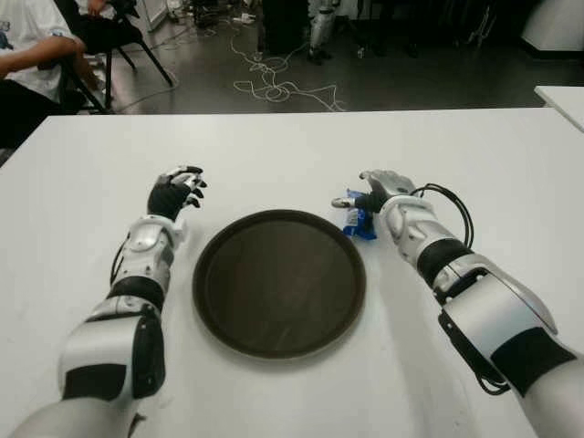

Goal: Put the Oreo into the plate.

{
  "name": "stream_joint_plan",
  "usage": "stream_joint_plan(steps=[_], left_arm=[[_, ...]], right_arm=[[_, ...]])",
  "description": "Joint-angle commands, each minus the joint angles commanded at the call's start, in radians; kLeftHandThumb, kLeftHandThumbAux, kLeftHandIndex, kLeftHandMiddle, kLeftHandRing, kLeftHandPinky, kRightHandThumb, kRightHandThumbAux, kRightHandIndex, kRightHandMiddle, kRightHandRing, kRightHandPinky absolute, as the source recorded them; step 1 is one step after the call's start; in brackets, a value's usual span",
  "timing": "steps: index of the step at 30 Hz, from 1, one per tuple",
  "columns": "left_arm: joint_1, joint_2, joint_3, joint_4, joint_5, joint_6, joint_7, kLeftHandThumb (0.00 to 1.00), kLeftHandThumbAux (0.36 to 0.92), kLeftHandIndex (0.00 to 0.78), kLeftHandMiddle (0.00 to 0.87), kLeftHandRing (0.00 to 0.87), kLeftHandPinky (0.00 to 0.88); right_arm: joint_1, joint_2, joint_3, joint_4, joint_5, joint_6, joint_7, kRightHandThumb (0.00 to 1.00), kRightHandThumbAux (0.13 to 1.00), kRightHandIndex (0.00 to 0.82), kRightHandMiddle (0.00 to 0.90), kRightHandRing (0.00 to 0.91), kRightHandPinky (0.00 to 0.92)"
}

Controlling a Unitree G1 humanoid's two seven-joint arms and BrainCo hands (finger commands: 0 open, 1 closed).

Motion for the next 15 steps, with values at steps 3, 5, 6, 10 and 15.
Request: stream_joint_plan(steps=[3,5,6,10,15], left_arm=[[-0.002,-0.001,0.003,0.0,-0.003,0.001,-0.004,0.697,0.715,0.425,0.579,0.612,0.657],[-0.002,-0.002,0.003,0.001,-0.003,0.001,-0.003,0.697,0.716,0.425,0.578,0.612,0.66],[-0.003,-0.002,0.003,0.001,-0.003,0.002,-0.002,0.697,0.716,0.425,0.577,0.612,0.66],[-0.004,-0.003,0.004,0.002,-0.004,0.002,-0.002,0.697,0.717,0.424,0.572,0.608,0.658],[-0.003,-0.003,0.007,0.002,-0.007,0.0,-0.006,0.697,0.717,0.424,0.57,0.609,0.661]], right_arm=[[0.005,0.006,0.008,0.003,-0.006,0.008,0.016,0.043,0.246,0.041,0.0,0.0,0.0],[0.006,0.008,0.012,0.004,-0.008,0.011,0.022,0.04,0.251,0.046,0.0,0.0,0.0],[0.007,0.008,0.013,0.005,-0.009,0.012,0.024,0.038,0.255,0.047,0.0,0.0,0.0],[0.012,0.012,0.02,0.006,-0.013,0.015,0.028,0.029,0.266,0.033,0.0,0.0,0.0],[0.012,0.012,0.026,0.008,-0.015,0.017,0.033,0.017,0.284,0.023,0.0,0.0,0.0]])
